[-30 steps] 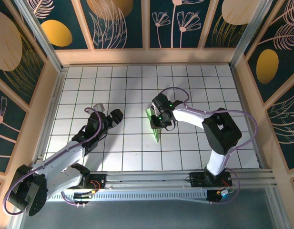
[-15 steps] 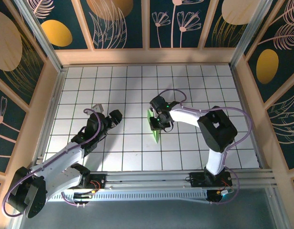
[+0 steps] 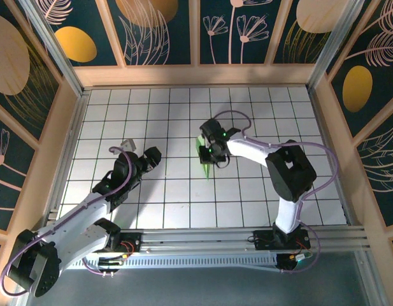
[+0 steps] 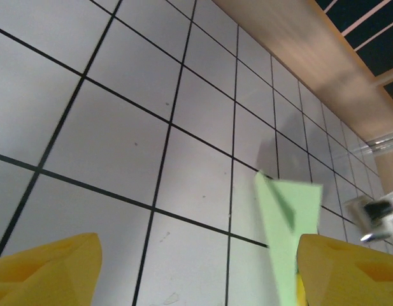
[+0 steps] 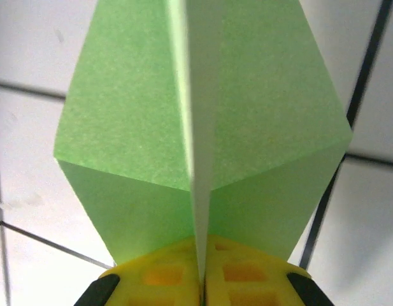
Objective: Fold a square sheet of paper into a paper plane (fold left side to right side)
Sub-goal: Pick up the paper plane at the center of the table, then place the paper plane at the top-center of the table.
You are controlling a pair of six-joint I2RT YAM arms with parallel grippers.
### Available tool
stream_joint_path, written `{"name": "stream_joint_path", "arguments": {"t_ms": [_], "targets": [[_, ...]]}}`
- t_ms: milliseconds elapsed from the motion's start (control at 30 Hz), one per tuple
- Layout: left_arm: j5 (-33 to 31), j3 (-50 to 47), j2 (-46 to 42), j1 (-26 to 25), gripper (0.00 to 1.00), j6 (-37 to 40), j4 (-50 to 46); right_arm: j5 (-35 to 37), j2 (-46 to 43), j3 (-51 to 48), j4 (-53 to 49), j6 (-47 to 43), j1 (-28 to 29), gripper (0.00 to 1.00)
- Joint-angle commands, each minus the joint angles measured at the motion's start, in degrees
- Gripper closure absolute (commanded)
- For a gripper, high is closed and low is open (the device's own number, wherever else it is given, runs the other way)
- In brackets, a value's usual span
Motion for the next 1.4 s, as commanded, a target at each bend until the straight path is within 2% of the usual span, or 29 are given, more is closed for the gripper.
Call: {"name": "stream_joint_path", "arguments": {"t_ms": [0, 100, 233, 500, 667, 1367], "targets": [[-2.41, 2.35, -1.54, 0.34, 0.19, 3.42, -4.76, 6.49, 3.79, 10.05, -6.76, -0.95, -2.35, 0.91], [-2.37, 2.37, -2.88, 0.33, 0.17, 4.50, -5.49, 10.08, 9.22, 17.84, -13.03, -2.42, -4.44, 0.93], [-2.72, 1.34, -4.26, 0.34, 0.14, 4.53, -5.82, 13.65, 13.93, 25.75, -15.38, -3.06, -6.61, 0.94], [-3.06, 1.39, -4.37, 0.38, 0.13, 4.71, -7.25, 15.60, 23.61, 37.93, -19.74, -5.08, -7.12, 0.96], [-3.24, 1.30, -4.11, 0.34, 0.13, 4.24, -6.82, 14.90, 26.08, 38.38, -19.23, -5.38, -9.34, 0.96], [-2.37, 1.10, -1.46, 0.31, 0.12, 3.79, -5.23, 12.64, 27.86, 34.66, -15.83, -5.44, -9.65, 0.93]]}}
